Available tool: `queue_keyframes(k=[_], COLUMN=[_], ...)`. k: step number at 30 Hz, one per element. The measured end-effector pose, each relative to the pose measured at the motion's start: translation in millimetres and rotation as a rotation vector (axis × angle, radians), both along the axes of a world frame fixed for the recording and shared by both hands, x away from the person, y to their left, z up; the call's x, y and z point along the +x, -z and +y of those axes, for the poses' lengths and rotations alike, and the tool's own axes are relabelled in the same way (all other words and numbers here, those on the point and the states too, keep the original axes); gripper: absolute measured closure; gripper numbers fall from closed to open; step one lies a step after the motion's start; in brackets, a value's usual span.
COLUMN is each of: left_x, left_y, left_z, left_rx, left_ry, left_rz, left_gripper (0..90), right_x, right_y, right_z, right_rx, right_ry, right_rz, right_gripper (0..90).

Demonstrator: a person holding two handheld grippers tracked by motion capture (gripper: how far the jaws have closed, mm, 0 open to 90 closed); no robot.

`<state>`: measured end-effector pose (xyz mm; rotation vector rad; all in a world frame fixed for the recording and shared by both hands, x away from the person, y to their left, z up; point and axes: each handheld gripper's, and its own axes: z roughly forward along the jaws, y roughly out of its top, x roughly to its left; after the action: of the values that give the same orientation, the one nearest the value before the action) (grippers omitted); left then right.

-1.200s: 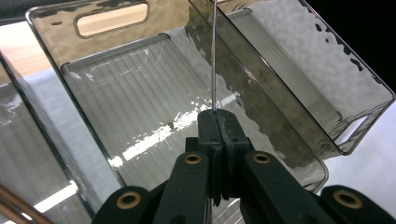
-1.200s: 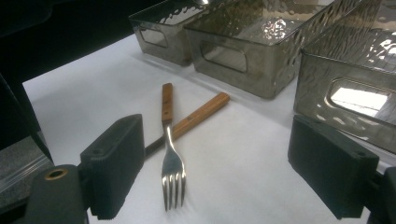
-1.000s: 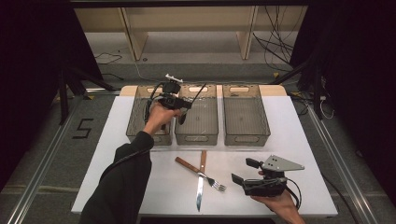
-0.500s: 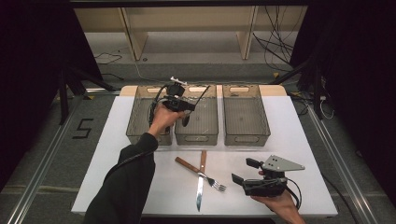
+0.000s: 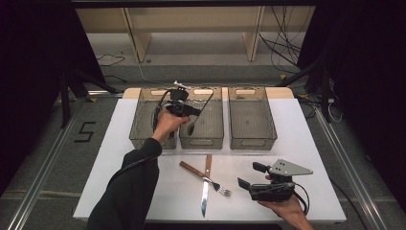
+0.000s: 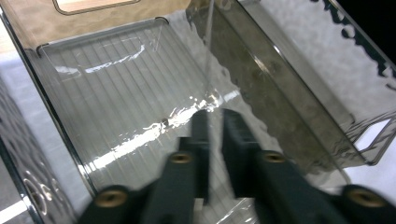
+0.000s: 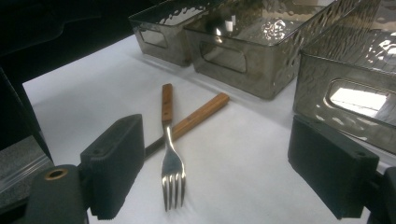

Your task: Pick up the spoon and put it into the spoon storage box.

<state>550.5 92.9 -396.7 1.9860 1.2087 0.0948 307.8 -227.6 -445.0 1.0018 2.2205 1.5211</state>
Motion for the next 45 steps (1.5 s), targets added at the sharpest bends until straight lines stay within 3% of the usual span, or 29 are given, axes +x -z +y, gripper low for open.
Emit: queue_keyframes(k=[3, 8, 18, 25, 32, 45], left_x=[-1.7, -7.9, -36.9, -70.1, -104.3, -156.3], left_y=[-5.4, -18.2, -35.4, -39.6, -30.7, 6.4], left_z=[1.6, 4.0, 20.6, 41.0, 63.8, 91.9], left_rx=[-0.03, -0.039, -0.074, -0.122, -0.168, -0.213], left_ry=[0.001, 0.01, 0.048, 0.055, 0.056, 0.054], left_rz=[-0.005, -0.027, -0.09, -0.161, -0.205, -0.257], left_gripper=[57.0, 44.8, 32.4, 27.0, 25.3, 22.4], right_x=[0.0, 0.0, -0.2, -0.6, -0.8, 1.0], right_y=[0.0, -0.1, -0.8, -1.9, -1.6, -0.9], right_z=[0.1, 0.2, 0.5, 1.9, 6.7, 21.9], right_rx=[0.001, 0.001, -0.001, -0.004, -0.009, -0.027], right_ry=[-0.001, 0.0, 0.007, 0.01, 0.003, -0.024], right_rz=[0.0, 0.001, 0.004, 0.006, 0.009, 0.021], right_gripper=[19.5, 19.5, 19.5, 19.5, 19.5, 19.6])
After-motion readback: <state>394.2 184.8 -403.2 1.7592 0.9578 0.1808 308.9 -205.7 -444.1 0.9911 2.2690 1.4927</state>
